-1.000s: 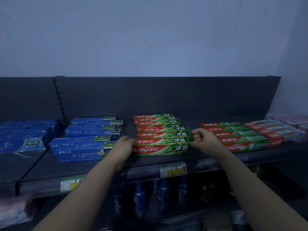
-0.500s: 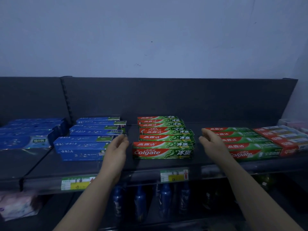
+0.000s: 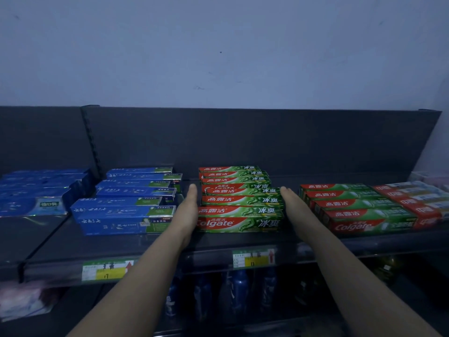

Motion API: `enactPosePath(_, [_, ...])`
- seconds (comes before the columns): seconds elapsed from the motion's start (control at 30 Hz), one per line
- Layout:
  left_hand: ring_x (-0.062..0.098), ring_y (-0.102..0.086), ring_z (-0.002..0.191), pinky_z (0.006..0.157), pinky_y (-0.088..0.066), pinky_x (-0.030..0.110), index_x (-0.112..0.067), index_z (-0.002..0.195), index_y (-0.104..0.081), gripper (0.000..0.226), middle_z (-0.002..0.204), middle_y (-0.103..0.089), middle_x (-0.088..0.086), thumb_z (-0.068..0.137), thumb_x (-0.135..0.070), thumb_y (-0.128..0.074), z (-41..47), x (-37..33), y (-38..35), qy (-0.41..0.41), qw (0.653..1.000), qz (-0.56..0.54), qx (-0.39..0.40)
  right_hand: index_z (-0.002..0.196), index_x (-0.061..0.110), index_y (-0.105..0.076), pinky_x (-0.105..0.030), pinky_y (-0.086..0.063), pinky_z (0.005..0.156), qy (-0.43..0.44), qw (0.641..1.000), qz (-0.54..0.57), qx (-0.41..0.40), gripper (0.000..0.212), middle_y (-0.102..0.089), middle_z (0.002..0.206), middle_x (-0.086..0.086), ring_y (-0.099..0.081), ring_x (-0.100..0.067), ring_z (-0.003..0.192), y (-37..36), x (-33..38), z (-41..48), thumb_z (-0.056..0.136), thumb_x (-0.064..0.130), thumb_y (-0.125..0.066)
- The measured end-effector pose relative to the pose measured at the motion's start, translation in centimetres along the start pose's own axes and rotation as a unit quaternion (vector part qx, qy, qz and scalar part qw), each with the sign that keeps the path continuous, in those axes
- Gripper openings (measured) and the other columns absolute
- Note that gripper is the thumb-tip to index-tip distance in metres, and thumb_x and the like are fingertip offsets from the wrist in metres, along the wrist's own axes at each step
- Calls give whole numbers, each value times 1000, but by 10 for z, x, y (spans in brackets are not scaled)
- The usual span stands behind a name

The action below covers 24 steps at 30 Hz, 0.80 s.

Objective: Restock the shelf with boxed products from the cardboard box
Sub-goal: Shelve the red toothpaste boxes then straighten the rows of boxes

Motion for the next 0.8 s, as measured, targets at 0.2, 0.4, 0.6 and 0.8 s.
enactPosePath(0.2, [25, -68, 95, 99, -47, 45, -22, 99, -65, 57, 98, -73, 10, 95, -62, -24, 4, 16, -12, 13, 999, -26, 38, 152, 28, -21, -48, -19, 118, -18, 999, 17, 26, 79, -20, 159, 9, -21, -19, 146, -13, -7, 9, 86, 70, -35])
enactPosePath(0.4, [26, -69, 97, 96, -48, 45, -18, 106, -64, 60, 101, -73, 11, 96, -60, -24, 7, 21, -15, 23, 997, -42, 52, 145, 30, -38, -51, -27, 115, -39, 997, 40, 58, 113, -38, 152, 4, -36, -21, 139, -4, -33, 38, 50, 89, -54])
enactPosePath(0.6, [29, -70, 90, 90, -52, 46, -19, 90, -62, 51, 91, -74, 12, 97, -58, -29, 19, 1, -18, 23, 998, -37, 45, 153, 22, -22, -51, -25, 116, -42, 999, 6, 18, 79, -27, 157, -5, -31, -29, 141, 5, 0, 36, 90, 67, -37])
enactPosePath(0.8, [30, -70, 82, 84, -54, 45, -12, 97, -62, 58, 85, -73, 13, 96, -60, -30, 48, -1, -18, 57, 998, -25, 24, 152, 18, -22, -48, -26, 116, -42, 999, -24, 23, 71, -30, 155, -6, -33, -30, 140, -3, 11, 58, 96, 60, -32])
Point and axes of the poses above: each hand's wrist, its own z-axis towards the middle knuckle, its own y-axis out of the back of the hand, x = y × z, the point moved 10 cm from there along z, towards the middle knuckle
